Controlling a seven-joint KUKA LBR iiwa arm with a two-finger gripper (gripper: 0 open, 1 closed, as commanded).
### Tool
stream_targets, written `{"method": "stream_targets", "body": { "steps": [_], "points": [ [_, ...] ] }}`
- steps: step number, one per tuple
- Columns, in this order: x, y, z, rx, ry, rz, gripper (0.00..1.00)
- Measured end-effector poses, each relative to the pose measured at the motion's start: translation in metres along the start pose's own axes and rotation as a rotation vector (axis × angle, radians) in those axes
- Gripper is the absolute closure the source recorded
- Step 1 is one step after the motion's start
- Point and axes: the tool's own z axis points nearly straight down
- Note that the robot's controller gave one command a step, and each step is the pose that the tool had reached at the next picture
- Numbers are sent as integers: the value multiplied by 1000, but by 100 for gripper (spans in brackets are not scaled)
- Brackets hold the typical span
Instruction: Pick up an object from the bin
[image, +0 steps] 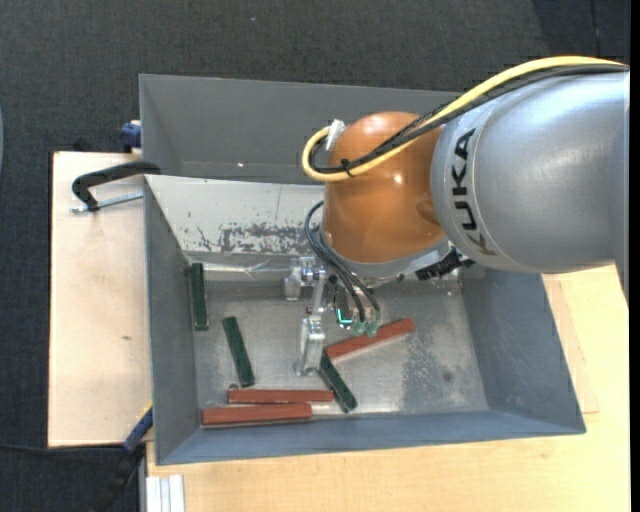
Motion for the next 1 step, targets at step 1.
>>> {"method": "stream_targets", "body": {
  "steps": [1],
  "points": [
    [-2,-1,-4,-1,-8,2,0]
  ]
}}
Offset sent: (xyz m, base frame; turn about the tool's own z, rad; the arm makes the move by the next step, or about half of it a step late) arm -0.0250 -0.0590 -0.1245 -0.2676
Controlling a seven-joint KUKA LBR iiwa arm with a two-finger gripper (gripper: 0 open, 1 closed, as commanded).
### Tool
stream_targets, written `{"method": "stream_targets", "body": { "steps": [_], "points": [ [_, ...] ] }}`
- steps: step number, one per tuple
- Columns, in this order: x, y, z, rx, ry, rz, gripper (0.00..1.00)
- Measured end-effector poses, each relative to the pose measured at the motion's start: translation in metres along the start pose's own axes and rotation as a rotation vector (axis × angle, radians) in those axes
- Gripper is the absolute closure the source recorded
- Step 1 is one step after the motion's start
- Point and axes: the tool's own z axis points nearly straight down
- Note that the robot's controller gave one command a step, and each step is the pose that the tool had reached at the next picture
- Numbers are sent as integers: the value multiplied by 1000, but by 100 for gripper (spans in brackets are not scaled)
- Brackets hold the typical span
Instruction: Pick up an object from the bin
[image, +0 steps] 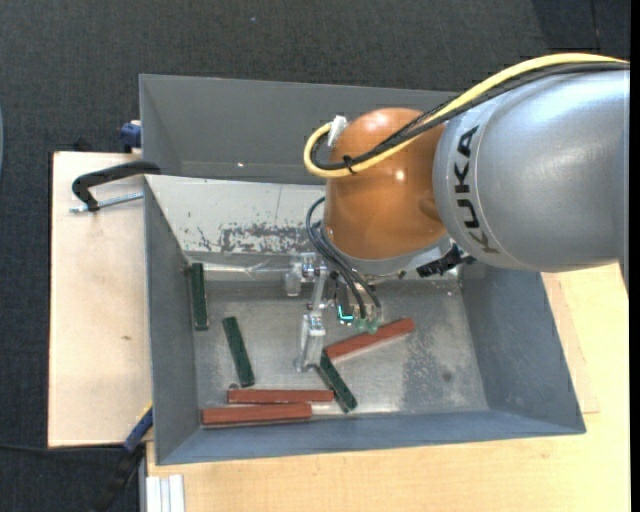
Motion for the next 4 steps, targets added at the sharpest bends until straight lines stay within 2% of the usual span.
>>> {"method": "stream_targets", "body": {
  "steps": [1,2,3,4],
  "points": [
    [5,-12,28,-1,-7,-69,0],
    [-10,-46,85,1,-2,-297,0],
    [2,-61,100,1,4,-442,0],
    [-15,-79,116,0,-5,-501,0]
  ]
}}
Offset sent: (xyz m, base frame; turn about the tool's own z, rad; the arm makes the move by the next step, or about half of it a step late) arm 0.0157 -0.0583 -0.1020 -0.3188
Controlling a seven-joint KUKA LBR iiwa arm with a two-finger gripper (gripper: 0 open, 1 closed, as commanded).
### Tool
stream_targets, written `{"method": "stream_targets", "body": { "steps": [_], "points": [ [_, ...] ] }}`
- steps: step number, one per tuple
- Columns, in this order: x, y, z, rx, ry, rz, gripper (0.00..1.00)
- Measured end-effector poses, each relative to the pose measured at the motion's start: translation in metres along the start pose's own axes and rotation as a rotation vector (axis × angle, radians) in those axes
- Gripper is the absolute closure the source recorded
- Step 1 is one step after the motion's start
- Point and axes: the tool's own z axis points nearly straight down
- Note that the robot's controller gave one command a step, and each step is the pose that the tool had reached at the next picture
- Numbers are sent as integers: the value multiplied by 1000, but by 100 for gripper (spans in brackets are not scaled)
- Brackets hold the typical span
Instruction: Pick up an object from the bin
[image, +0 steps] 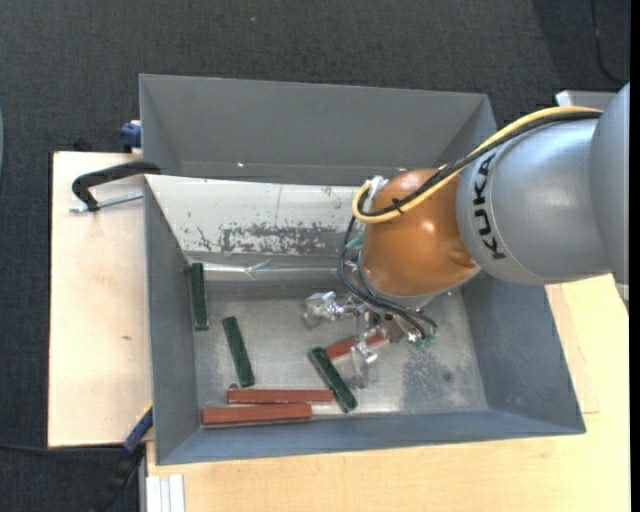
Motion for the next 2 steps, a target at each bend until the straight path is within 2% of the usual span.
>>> {"method": "stream_targets", "body": {
  "steps": [1,2],
  "points": [
    [29,-1,12,-1,6,173,100],
    [29,-1,12,-1,6,173,100]
  ]
}}
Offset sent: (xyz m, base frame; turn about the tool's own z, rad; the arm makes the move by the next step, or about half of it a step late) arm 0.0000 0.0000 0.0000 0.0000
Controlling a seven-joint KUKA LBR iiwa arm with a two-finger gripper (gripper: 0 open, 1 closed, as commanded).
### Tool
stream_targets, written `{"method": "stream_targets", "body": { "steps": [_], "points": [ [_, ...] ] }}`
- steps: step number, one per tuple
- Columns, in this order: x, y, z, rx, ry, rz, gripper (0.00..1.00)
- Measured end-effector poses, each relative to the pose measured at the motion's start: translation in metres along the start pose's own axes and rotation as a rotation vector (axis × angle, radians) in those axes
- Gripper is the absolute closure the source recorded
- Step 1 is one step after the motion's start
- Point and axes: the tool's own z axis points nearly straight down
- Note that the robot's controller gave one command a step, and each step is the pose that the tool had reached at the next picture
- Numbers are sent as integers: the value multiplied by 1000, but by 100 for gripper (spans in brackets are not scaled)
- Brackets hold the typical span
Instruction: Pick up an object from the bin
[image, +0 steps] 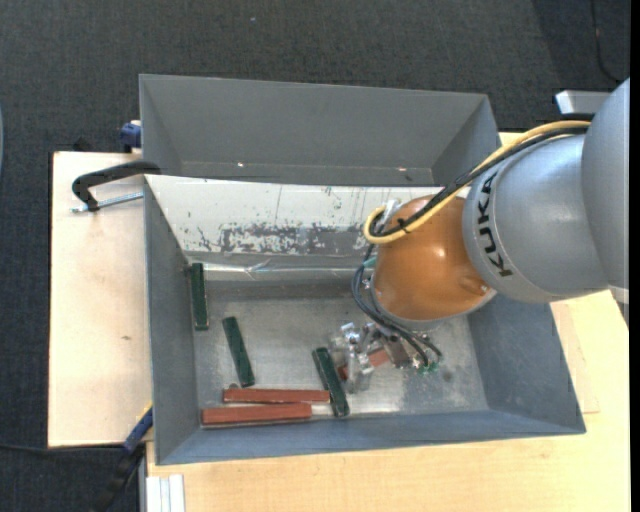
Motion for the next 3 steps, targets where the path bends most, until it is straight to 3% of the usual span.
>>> {"method": "stream_targets", "body": {
  "steps": [1,2,3],
  "points": [
    [1,2,-21,-1,4,-132,100],
    [3,-3,-107,2,-5,-430,0],
    [3,-2,-106,1,-5,-430,0]
  ]
}}
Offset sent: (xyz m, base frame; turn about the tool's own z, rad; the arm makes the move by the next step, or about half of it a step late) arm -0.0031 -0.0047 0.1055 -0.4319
